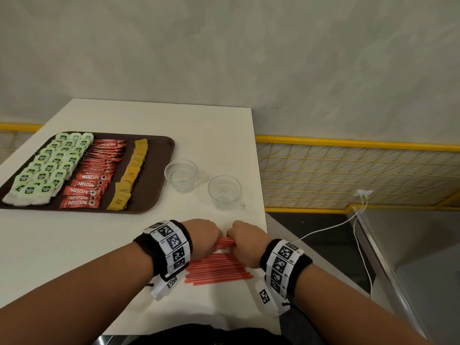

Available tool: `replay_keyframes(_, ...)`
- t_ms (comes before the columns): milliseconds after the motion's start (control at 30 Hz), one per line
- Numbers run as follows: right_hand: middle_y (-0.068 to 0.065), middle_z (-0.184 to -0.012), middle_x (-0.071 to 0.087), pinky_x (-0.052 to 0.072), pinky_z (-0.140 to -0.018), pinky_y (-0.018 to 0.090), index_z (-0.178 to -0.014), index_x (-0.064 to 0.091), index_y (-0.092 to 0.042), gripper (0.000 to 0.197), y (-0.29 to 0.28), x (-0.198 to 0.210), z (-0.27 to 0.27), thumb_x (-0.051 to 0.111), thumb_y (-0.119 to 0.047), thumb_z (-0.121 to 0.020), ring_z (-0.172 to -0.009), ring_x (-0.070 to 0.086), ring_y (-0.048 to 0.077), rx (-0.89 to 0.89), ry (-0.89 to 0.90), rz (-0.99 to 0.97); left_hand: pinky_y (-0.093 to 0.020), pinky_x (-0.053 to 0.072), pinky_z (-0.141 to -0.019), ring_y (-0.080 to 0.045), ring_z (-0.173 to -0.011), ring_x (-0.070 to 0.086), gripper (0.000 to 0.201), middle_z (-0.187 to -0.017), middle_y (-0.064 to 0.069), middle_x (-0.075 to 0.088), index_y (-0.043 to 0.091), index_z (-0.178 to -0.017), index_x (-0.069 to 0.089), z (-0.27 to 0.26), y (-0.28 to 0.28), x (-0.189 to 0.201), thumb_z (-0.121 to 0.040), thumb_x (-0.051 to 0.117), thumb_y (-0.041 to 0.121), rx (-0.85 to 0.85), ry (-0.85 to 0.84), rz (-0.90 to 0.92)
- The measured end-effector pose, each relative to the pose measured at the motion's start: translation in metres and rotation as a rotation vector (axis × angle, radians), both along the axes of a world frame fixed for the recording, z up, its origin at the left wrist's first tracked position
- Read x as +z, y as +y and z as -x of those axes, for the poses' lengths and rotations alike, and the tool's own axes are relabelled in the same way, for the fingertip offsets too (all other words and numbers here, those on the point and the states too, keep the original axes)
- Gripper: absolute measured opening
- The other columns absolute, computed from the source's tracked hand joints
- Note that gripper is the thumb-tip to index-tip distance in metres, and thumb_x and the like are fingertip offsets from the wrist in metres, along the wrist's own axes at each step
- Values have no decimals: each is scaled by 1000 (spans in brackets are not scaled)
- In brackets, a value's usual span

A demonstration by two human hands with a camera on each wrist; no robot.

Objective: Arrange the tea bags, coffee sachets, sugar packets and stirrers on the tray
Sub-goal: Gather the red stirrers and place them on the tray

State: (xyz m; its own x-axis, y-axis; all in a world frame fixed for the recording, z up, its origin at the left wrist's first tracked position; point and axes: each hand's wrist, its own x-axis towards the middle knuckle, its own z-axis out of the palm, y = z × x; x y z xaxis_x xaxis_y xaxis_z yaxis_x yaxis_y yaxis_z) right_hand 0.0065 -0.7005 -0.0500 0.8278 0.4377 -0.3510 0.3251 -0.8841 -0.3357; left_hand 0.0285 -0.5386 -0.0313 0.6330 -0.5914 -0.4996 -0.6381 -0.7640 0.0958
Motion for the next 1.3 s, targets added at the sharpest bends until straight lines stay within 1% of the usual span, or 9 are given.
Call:
replay_keyframes(233, 10, -96, 62, 41, -69, 34, -99, 58, -12, 10, 15, 22, 5, 49, -18, -97, -83, 59, 29, 37, -106, -77, -33, 48, -79, -18, -86, 61, 22, -99, -1, 66, 21, -109, 56, -4, 43, 4, -96, 52, 38, 43, 47, 274)
replay_keyframes(400, 1, -91, 67, 49, -73, 36, -105, 59, -18, 18, 37, 49, -2, 60, -31, -93, -80, 60, 21, -7, -161, -270, -21, 44, -63, -5, -67, 56, 24, -75, 10, 62, 25, -85, 55, -5, 78, -1, -87, 63, 48, 208, -16, 598)
replay_keyframes(500, -11, -81, 62, 48, -70, 26, -113, 57, -22, 33, 57, 61, -5, 70, -35, -87, -69, 55, 6, -75, -136, -519, -16, 38, -55, -2, -56, 50, 19, -61, 14, 55, 28, -75, 55, -2, 96, -2, -78, 71, 39, 423, -18, 931)
replay_keyframes(600, -14, -75, 56, 41, -64, 15, -123, 51, -24, 41, 85, 67, -10, 71, -30, -87, -65, 52, 4, -87, -128, -616, -13, 42, -58, 1, -57, 52, 30, -61, 18, 60, 33, -70, 59, 2, 105, 1, -79, 76, 9, 565, 155, 1123)
replay_keyframes(767, -8, -89, 65, 40, -71, 23, -120, 57, -25, 33, 123, 61, -18, 68, -29, -89, -79, 56, 10, -48, -147, -471, -30, 47, -56, -13, -57, 52, 11, -58, 6, 59, 26, -63, 63, -2, 122, -2, -55, 69, 32, 734, 390, 1105)
replay_keyframes(867, -10, -86, 61, 37, -69, 25, -119, 55, -28, 36, 133, 57, -16, 67, -39, -87, -75, 52, 10, -40, -202, -383, -27, 47, -58, -10, -60, 53, 10, -61, 8, 61, 29, -64, 66, -4, 134, -5, -56, 66, 35, 670, 434, 1118)
replay_keyframes(1067, -3, -93, 65, 41, -70, 30, -116, 53, -26, 29, 149, 56, -17, 56, -44, -94, -77, 52, 15, -18, -210, -242, -41, 53, -75, -26, -79, 65, 73, -90, -18, 69, -2, -102, 64, -10, 142, -6, -53, 59, 52, 534, 321, 892)
replay_keyframes(1200, -5, -84, 56, 37, -67, 29, -109, 51, -20, 20, 155, 61, -24, 50, -37, -99, -75, 54, 18, -82, -167, -258, -36, 51, -54, -10, -50, 56, 16, -58, 2, 61, 14, -68, 64, -21, 148, 1, -64, 68, 29, 588, 372, 882)
replay_keyframes(1300, -3, -85, 59, 37, -66, 27, -111, 50, -19, 20, 160, 66, -35, 51, -34, -99, -75, 55, 18, -156, -186, -342, -25, 44, -46, -5, -45, 54, 17, -54, 5, 59, 21, -71, 61, -29, 159, 12, -77, 73, 10, 559, 388, 966)
